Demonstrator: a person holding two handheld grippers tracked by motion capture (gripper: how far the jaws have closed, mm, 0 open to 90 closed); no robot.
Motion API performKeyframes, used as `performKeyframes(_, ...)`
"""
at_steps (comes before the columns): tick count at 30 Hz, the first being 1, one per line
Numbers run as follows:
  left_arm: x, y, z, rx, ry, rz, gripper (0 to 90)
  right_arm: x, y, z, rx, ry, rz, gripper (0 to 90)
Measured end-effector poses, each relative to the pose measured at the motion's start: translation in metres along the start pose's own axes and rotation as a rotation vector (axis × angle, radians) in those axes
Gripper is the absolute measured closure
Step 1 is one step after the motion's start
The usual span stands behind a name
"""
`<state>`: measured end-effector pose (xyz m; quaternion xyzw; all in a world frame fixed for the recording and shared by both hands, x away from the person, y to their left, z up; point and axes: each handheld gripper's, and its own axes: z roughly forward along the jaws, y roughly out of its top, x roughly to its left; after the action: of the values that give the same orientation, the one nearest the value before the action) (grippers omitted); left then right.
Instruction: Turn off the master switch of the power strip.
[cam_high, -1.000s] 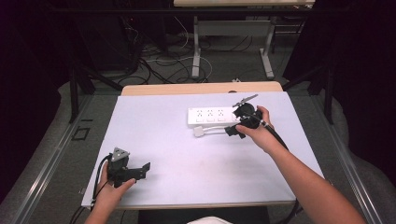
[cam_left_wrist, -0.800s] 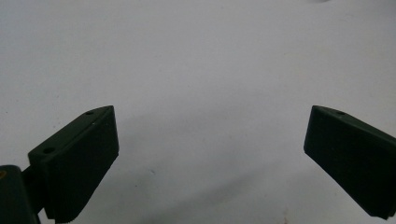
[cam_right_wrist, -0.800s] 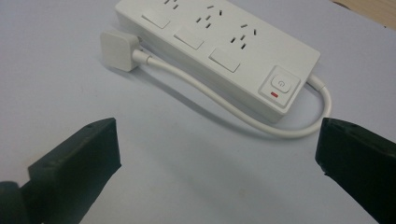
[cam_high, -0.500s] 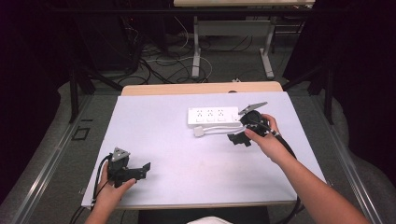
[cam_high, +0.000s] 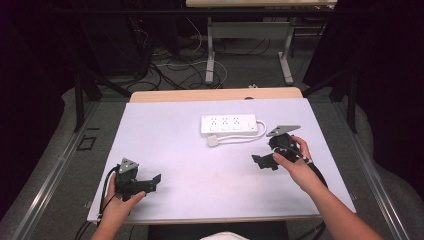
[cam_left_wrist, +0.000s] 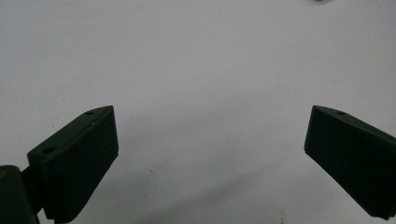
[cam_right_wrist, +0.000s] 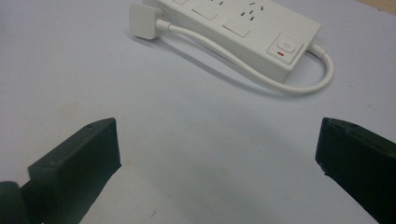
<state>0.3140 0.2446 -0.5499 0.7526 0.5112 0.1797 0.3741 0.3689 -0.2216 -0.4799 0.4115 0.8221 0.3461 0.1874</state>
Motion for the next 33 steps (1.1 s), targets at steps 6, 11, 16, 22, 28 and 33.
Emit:
performKeyframes(6,0.000,0.000,0.000,-0.011,0.006,-0.002,0.4,-0.004,-0.023,-0.006,-0.025,-0.011,0.040,0.0)
performKeyframes(11,0.000,0.000,0.000,-0.021,0.008,-0.005,0.4,-0.009,-0.038,-0.011,-0.050,-0.032,0.073,0.0)
performKeyframes(16,0.000,0.000,-0.001,-0.023,0.011,-0.006,0.4,-0.013,-0.053,-0.013,-0.065,-0.057,0.098,0.0)
performKeyframes(22,0.001,0.001,-0.003,-0.040,0.011,-0.024,0.4,-0.019,-0.070,-0.015,-0.081,-0.089,0.132,0.0)
performKeyframes(28,0.002,0.001,-0.003,-0.046,0.020,-0.032,0.4,-0.027,-0.088,-0.019,-0.092,-0.128,0.173,0.0)
performKeyframes(33,0.004,0.001,-0.005,-0.050,0.022,-0.035,0.4,-0.031,-0.101,-0.020,-0.100,-0.149,0.203,0.0)
